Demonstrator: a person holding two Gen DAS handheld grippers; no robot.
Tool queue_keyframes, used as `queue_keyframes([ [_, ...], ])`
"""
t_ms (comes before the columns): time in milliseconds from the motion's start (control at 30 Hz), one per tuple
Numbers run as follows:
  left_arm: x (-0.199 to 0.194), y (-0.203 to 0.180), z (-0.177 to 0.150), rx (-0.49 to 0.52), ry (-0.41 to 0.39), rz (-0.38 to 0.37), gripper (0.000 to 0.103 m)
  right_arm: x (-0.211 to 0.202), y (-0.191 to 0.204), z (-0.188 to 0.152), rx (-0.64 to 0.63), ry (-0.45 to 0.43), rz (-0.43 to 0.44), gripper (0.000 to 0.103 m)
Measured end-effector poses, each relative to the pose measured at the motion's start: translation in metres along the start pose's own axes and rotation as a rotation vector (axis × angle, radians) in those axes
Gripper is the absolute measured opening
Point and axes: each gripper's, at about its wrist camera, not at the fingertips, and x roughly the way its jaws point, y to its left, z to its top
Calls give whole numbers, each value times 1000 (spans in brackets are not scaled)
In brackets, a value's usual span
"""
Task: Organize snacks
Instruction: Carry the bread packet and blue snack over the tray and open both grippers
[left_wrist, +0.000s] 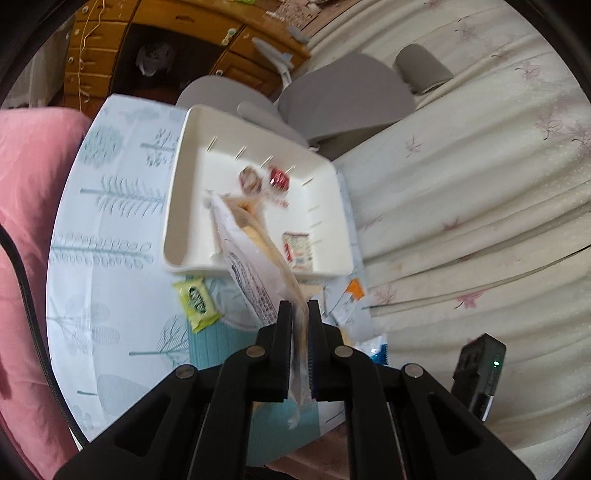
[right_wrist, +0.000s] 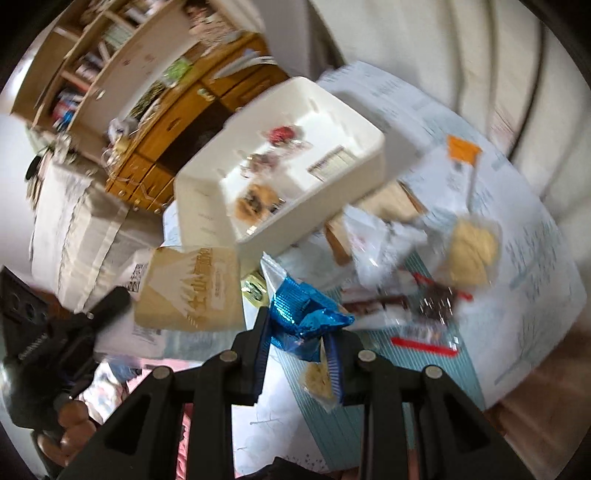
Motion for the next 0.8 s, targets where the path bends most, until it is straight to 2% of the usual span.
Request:
queue_keyframes([
  [200,-6,-24,26,17,-85,13,5,5,16,33,-108,12,25,28],
  [400,11,-38,50,22,-130,47,5,12,28,71,-210,8,45,28],
  [700,67,-52,77,53,-117,142,6,37,26,118,-327,6,50,29],
  [767,77,-54,81,56,-116,175,18,44,23,126,-336,-3,61,30],
  [800,82,-56,83,61,-109,206,31,46,22,129,-338,-10,65,31],
])
